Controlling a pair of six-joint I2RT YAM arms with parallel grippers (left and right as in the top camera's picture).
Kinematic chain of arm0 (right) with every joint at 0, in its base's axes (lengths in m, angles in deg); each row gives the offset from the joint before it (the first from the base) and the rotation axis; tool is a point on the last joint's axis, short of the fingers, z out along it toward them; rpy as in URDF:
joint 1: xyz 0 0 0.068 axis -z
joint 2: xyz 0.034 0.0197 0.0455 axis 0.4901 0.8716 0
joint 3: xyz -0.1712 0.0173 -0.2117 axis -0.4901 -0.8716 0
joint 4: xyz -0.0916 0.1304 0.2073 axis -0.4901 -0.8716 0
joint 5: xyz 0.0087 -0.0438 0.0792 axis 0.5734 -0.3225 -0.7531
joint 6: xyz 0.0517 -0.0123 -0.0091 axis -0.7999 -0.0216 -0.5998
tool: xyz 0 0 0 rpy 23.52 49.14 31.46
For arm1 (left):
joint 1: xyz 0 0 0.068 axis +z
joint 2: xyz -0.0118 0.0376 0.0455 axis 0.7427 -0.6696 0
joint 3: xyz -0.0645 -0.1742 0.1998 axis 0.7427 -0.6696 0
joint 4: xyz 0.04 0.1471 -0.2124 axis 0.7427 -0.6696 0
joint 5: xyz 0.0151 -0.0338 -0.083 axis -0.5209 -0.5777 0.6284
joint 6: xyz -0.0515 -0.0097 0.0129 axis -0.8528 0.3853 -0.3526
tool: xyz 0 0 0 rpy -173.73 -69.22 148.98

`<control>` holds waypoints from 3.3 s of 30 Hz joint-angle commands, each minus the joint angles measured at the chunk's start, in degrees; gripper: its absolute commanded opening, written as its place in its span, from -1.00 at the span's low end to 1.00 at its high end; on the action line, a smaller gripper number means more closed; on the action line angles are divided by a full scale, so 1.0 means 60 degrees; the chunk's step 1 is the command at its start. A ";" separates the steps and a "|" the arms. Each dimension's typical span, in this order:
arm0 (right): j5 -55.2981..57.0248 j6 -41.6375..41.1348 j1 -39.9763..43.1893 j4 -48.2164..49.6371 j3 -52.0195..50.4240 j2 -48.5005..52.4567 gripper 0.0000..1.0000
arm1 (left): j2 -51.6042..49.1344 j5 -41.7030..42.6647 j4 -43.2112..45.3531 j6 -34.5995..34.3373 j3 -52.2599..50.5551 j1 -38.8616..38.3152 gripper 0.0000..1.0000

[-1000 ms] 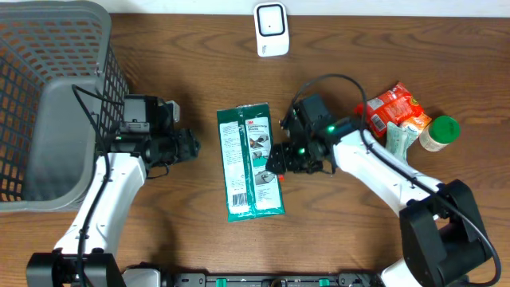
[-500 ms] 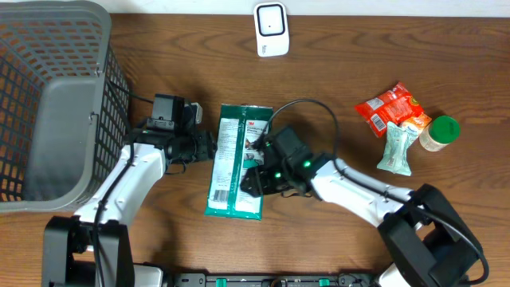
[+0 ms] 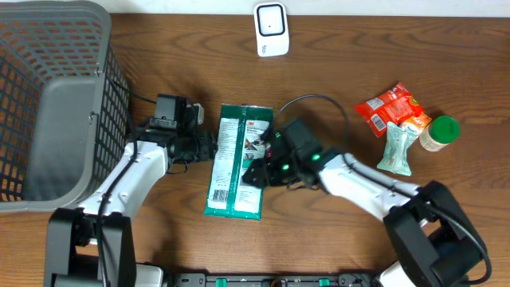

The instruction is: Scan the item barcode

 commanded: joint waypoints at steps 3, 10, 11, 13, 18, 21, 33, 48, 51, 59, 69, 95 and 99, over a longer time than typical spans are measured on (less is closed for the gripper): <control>-0.0608 0.0543 0.0816 -0.0390 -0.0015 -0.0007 0.27 | -0.0641 -0.0124 0.0051 -0.0076 -0.0131 -0.0255 0.00; -0.0612 0.0539 0.0699 -0.0386 -0.0102 0.0168 0.18 | -0.1479 -0.0124 0.0117 -0.0004 -0.0131 -0.0266 -0.09; -0.0605 0.0499 0.0645 -0.0350 -0.0102 0.0244 0.16 | -0.1530 -0.0124 0.0109 -0.0004 -0.0131 -0.0266 -0.10; -0.0474 0.0393 0.0554 -0.0321 -0.0102 0.0372 0.06 | -0.1574 -0.0124 0.0106 -0.0004 -0.0131 -0.0266 -0.10; -0.0204 0.0036 0.0262 0.0044 -0.0102 0.0783 -0.02 | -0.1574 -0.0124 0.0044 -0.0004 -0.0131 -0.0266 -0.13; -0.0117 -0.0255 0.0073 0.0448 -0.0102 0.1045 -0.07 | -0.1577 -0.0124 -0.0073 -0.0004 -0.0131 -0.0266 -0.14; -0.0295 -0.0860 -0.0222 0.2987 -0.0102 0.2259 -0.10 | -0.1585 -0.0120 -0.0240 -0.0007 -0.0357 -0.0270 -0.26; -0.1515 -0.0160 -0.0288 0.4645 -0.0098 0.2874 -0.92 | -0.1515 0.0244 0.0109 0.0102 -0.0412 -0.0262 -0.22; -0.1501 0.0277 -0.0288 0.4499 -0.0098 0.2677 -0.97 | -0.1224 0.0240 0.0113 0.0102 -0.0186 -0.0262 -0.17; -0.1035 0.1679 0.0106 0.2528 -0.0098 0.1260 -0.98 | 0.1198 0.0200 0.0146 0.0095 0.0215 0.0149 -0.09; 0.0630 0.5231 0.0463 -0.0721 0.0193 -0.2171 -0.98 | 0.4266 -0.1650 -0.0033 0.0098 0.0215 0.1246 0.02; 1.1267 1.3202 -0.2087 -0.5508 0.4889 -0.2000 -0.99 | 0.4222 -0.3089 -0.0069 0.0098 0.0178 0.1362 0.79; 1.2604 1.4233 -0.2091 -0.4204 0.4889 -0.1260 -0.98 | 0.4222 -0.3089 -0.0069 0.0098 0.0178 0.1362 0.80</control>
